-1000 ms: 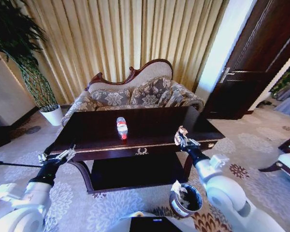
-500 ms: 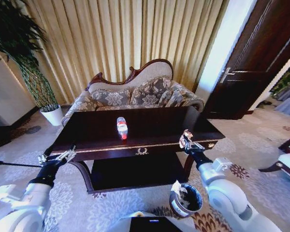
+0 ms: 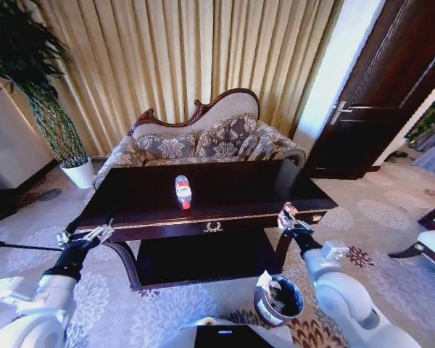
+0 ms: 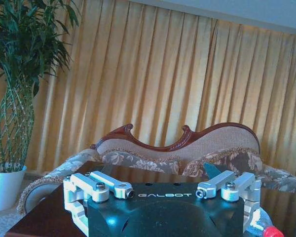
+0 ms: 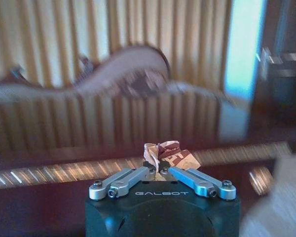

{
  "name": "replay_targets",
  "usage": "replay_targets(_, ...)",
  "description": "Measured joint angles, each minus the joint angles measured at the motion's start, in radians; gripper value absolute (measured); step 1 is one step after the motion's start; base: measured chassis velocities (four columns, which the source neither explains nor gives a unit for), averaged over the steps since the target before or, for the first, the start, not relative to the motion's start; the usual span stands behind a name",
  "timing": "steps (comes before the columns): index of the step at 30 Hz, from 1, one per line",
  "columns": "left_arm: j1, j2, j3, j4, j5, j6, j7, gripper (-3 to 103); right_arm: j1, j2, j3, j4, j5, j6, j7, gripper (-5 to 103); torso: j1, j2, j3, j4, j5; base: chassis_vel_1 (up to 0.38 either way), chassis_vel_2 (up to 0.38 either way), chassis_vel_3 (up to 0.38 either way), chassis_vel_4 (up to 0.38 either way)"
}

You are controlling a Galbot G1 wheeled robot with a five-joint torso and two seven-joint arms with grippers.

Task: Move to the front of the table and place the trash on the table into the trash bin.

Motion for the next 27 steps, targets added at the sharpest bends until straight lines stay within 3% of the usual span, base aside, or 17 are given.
replay_targets(4, -0.001, 0.0, -0.002, 0.0, -0.001, 0.0, 0.0, 100, -0.009, 0.015, -0.011, -0.096, 0.011, -0.003, -0.002, 0, 0.0, 0.0, 0.0, 0.0001, 0.0, 0.0, 0.0, 0.0, 0.0)
replay_targets(10, -0.001, 0.003, -0.007, 0.0, -0.003, -0.001, 0.0, 100, 0.054, 0.073, -0.084, -0.447, -0.051, 0.002, -0.054, 0, 0.0, 0.0, 0.0, 0.0, 0.0002, 0.0, 0.0, 0.0, 0.0)
replay_targets(16, 0.007, 0.003, -0.017, 0.0, -0.008, -0.002, 0.001, 100, 0.139, 0.108, -0.101, -0.681, -0.098, 0.033, -0.083, 0, 0.0, 0.0, 0.0, 0.0002, 0.0002, 0.0, 0.0, 0.0, 0.0)
replay_targets(18, 0.009, 0.003, -0.023, 0.0, -0.014, -0.002, 0.001, 100, 0.135, 0.111, -0.097, -0.683, -0.098, 0.049, -0.085, 0, 0.0, 0.0, 0.0, 0.0002, 0.0004, 0.0, 0.0, 0.0, 0.0)
replay_targets(21, 0.011, 0.003, -0.035, 0.0, -0.023, -0.002, 0.003, 100, 0.076, 0.109, -0.065, -0.582, -0.104, 0.15, -0.121, 0, 0.0, 0.0, 0.0, -0.0001, -0.0001, 0.0, 0.0, 0.0, 0.0)
replay_targets(27, 0.012, -0.006, -0.018, 0.0, -0.017, -0.002, 0.01, 100, 0.035, 0.107, 0.013, -0.408, -0.155, 0.252, -0.151, 0, 0.0, 0.0, 0.0, 0.0, -0.0002, 0.0, 0.0, 0.0, 0.0)
